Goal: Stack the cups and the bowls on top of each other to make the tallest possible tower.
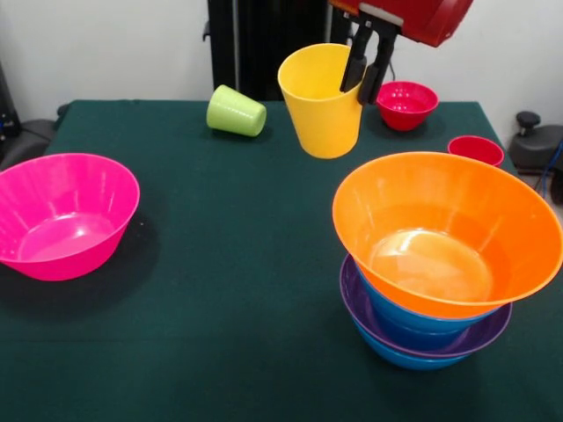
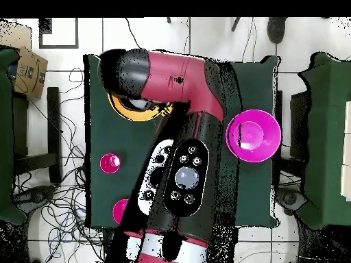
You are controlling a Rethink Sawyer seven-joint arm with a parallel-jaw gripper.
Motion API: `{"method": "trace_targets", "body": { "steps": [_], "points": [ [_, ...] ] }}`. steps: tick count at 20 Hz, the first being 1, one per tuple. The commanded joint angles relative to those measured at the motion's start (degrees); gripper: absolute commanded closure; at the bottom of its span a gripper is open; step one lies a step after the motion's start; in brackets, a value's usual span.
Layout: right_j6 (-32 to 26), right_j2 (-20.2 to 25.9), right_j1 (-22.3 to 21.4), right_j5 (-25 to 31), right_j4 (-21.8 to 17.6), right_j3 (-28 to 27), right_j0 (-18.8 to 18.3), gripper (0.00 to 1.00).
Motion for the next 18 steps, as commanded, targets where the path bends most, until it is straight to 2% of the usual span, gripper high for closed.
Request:
{"method": "trace_targets", "body": {
  "steps": [1, 18],
  "points": [
    [11.39, 2.06, 0.72, 3.94, 1.03, -1.92, 0.72, 1.00],
    [12.97, 0.89, 1.78, 5.46, 2.88, -4.42, 1.77, 1.00]
  ]
}}
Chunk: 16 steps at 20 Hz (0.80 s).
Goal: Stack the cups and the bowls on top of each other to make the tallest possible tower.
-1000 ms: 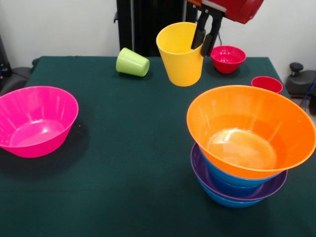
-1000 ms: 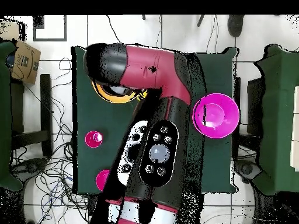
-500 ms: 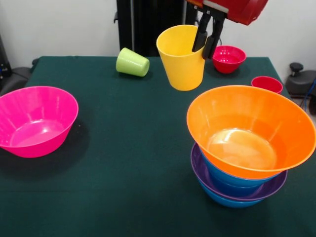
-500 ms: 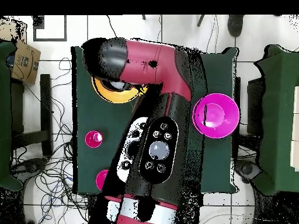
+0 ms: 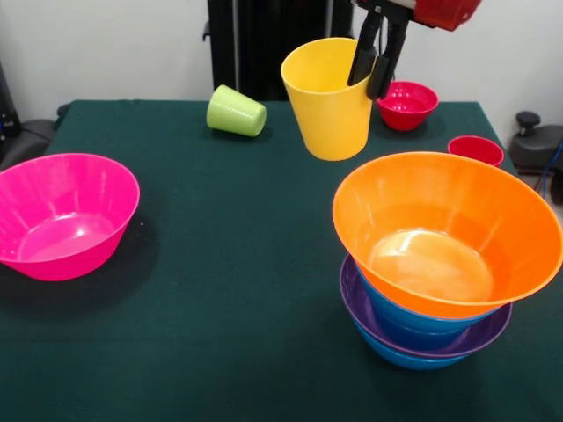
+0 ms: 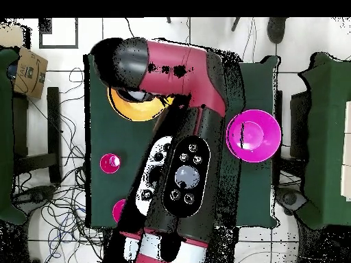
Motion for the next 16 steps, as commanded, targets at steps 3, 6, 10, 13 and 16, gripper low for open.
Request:
{"method": "trace_targets", "body": {
  "steps": [3, 6, 10, 13, 16],
  "points": [
    [12.79, 1.83, 1.87, 5.01, 1.20, -1.41, 1.83, 1.00],
    [13.12, 1.54, 2.54, 4.62, 1.40, -1.79, 2.13, 1.00],
    [14.16, 0.92, 3.33, 2.13, 1.68, -0.69, 3.17, 1.00],
    [15.30, 0.21, 4.35, 0.75, 1.67, -0.83, 3.94, 1.00],
    [15.14, -0.03, 5.06, -0.19, 1.61, -1.00, 3.93, 1.00]
  ]
}}
